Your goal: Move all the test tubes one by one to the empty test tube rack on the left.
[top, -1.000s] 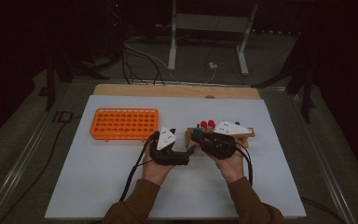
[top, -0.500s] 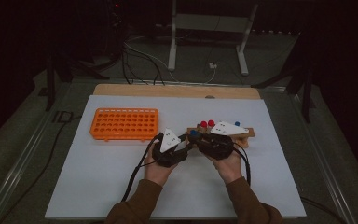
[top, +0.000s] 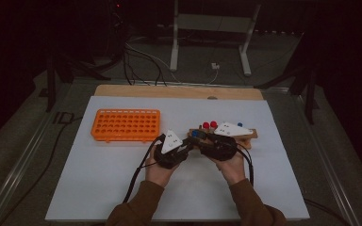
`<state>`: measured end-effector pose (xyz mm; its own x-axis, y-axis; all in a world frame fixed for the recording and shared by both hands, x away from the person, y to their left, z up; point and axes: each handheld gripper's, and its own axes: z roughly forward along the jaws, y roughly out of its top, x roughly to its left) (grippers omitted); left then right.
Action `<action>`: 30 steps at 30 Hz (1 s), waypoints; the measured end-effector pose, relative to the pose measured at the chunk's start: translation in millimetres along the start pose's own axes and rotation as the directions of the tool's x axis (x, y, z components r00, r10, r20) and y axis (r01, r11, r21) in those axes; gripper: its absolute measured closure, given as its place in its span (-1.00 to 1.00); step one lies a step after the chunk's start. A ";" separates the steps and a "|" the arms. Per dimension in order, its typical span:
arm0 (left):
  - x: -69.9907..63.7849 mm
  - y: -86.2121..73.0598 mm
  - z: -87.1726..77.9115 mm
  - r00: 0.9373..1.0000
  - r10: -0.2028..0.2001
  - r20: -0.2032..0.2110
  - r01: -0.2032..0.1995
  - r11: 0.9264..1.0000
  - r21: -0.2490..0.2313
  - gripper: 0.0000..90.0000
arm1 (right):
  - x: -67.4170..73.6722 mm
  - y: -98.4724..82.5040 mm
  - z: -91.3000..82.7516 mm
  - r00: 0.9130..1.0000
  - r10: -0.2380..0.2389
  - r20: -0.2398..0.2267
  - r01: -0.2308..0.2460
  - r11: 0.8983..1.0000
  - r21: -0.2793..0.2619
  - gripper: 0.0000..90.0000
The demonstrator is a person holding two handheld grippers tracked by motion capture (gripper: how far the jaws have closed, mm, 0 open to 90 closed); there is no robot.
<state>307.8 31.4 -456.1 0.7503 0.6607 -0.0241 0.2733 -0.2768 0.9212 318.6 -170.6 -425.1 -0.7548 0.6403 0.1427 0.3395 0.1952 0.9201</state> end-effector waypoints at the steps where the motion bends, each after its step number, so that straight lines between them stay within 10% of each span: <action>1: 1.0 -0.3 -0.2 1.000 -0.003 -0.002 0.003 1.000 0.000 0.71 | -0.4 0.2 -0.8 1.000 -0.004 0.006 0.004 1.000 0.000 0.19; 19: 22.9 -2.8 -14.5 0.998 -0.034 -0.062 0.032 0.999 -0.029 0.71 | -13.0 -11.5 -18.8 0.993 -0.020 0.117 0.019 1.000 0.015 -0.95; 30: 35.7 -2.8 -24.1 0.995 -0.038 -0.091 0.034 0.999 -0.040 0.71 | -29.5 -25.4 -37.1 0.983 -0.017 0.181 0.013 1.000 0.019 -1.00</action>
<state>319.3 72.6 -450.1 0.6817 0.7312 -0.0237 0.2749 -0.2261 0.9345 311.4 -222.1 -439.1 -0.6460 0.7611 0.0590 0.3403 0.2180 0.9147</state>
